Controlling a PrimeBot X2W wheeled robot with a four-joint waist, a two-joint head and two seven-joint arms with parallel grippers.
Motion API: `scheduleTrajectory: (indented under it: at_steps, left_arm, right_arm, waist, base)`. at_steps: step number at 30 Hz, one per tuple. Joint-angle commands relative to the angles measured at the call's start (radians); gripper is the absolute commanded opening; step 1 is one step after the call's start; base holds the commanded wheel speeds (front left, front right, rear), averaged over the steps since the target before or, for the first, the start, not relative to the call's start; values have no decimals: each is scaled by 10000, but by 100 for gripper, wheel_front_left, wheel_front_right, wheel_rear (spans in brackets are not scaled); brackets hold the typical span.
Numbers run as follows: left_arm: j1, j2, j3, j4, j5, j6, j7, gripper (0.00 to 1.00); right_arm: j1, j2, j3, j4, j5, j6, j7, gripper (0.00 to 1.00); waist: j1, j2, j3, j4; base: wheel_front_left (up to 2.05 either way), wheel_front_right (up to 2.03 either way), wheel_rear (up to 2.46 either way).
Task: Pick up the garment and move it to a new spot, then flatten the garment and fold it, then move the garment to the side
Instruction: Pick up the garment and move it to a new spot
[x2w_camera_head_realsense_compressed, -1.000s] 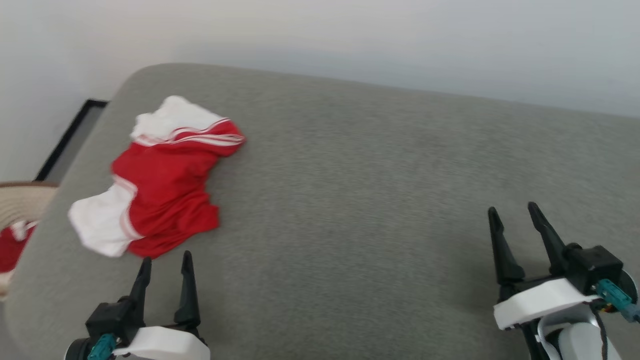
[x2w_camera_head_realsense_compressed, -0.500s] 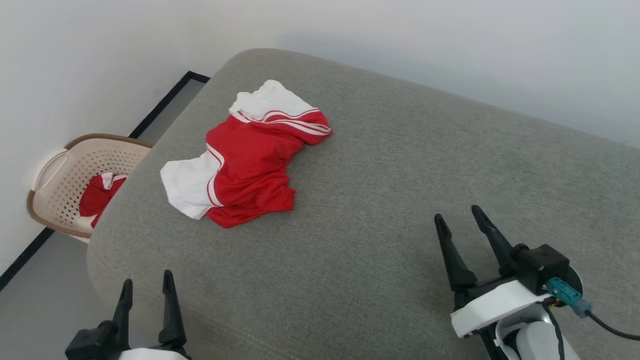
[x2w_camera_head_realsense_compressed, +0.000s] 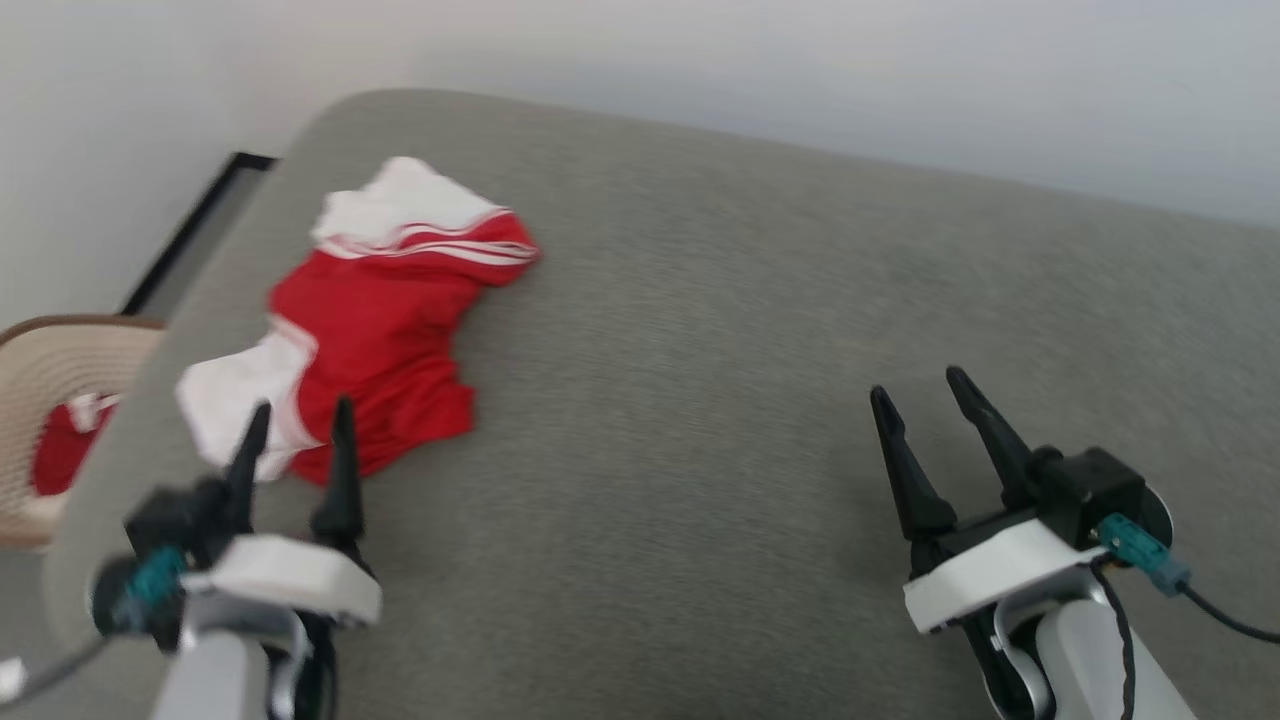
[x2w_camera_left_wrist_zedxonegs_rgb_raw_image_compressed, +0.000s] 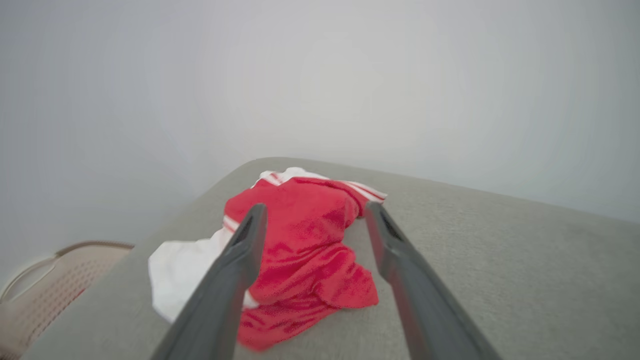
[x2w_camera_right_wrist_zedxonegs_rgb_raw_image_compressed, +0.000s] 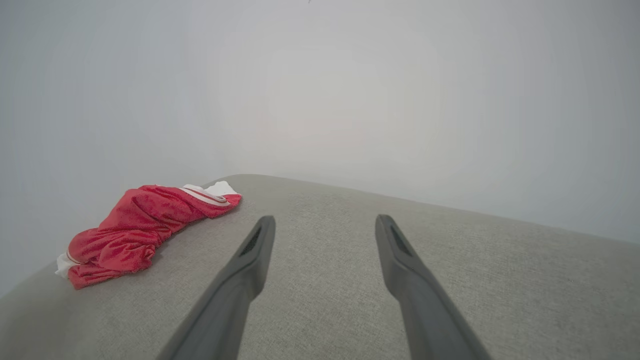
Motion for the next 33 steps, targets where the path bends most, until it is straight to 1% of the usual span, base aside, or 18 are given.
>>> scheduleTrajectory:
  at_steps: [1,3,6,9,13,14,17,20,22,24,26,27,28,30,31,33]
  left_arm:
    - [-568,302,-99,423,37,-82,-3,100]
    - [-1352,798,-222,1109,-154,-120,343,100]
    - [-2294,1610,-313,2077,-684,-154,1490,100]
    - [-3181,2557,-572,2822,-1344,-166,2558,100]
    - [-3891,3384,-1005,3878,-2342,-171,4345,100]
    - [-3891,3384,-1005,3878,-2342,-171,4345,100]
    - [-4329,4129,-1239,4426,-2583,-147,5200,100]
    - [-4590,4397,-1313,5088,-2679,-144,5880,100]
    - [-4803,4610,-1405,5548,-2570,-48,6329,100]
    - [-4887,4620,-1524,5969,-2485,62,6635,100]
    - [-4989,4555,-1569,6306,-2522,75,6791,100]
    - [-5040,4475,-1567,6450,-2584,68,6805,55]
    - [-5061,4414,-1650,6543,-2583,30,6829,0]
    - [-5070,4326,-1787,6657,-2634,-58,6718,0]
    - [-5048,4338,-1829,6625,-2598,-77,6489,0]
    - [-5087,4521,-1921,6361,-2334,-87,5609,0]
  right_arm:
    - [-217,-11,17,-50,59,1,-50,100]
    - [-325,-30,-116,-94,104,-1,-50,100]
    - [-426,49,-335,-169,175,1,-50,100]
    - [-440,176,-519,-238,246,1,-50,100]
    - [-416,254,-587,-422,318,1,-50,100]
    - [-416,254,-587,-422,318,1,-50,100]
    - [-530,234,-458,-595,350,1,-50,100]
    - [-699,138,-421,-729,355,1,-52,100]
    - [-799,131,-381,-872,365,1,-50,100]
    - [-917,117,-318,-1015,350,1,-50,100]
    - [-956,84,-260,-1155,309,1,-50,100]
    - [-981,80,-227,-1232,287,1,-50,100]
    - [-987,63,-193,-1304,250,1,-52,100]
    - [-1010,16,-106,-1454,167,1,-50,100]
    - [-988,21,-116,-1536,168,1,-52,100]
    - [-877,23,-160,-1633,153,1,-52,100]
  waist:
    - [0,0,756,-1122]
    - [0,0,1059,-1633]
    - [0,0,1499,-2330]
    - [0,0,1847,-2920]
    - [0,0,2133,-3457]
    - [0,0,2133,-3457]
    - [0,0,2328,-3802]
    - [0,0,2555,-4063]
    - [0,0,2696,-4175]
    - [0,0,2847,-4266]
    - [0,0,2927,-4315]
    - [0,0,2949,-4328]
    - [0,0,2953,-4340]
    - [0,0,2925,-4344]
    - [0,0,2877,-4331]
    - [0,0,2708,-4271]
  base:
    - [0,0,0]
    - [0,0,0]
    - [0,0,0]
    - [0,0,0]
    - [0,0,0]
    - [0,0,0]
    - [0,0,0]
    - [0,0,0]
    - [0,0,0]
    - [0,0,0]
    - [0,0,0]
    - [0,0,0]
    - [0,0,0]
    - [0,0,0]
    - [0,0,0]
    - [0,0,0]
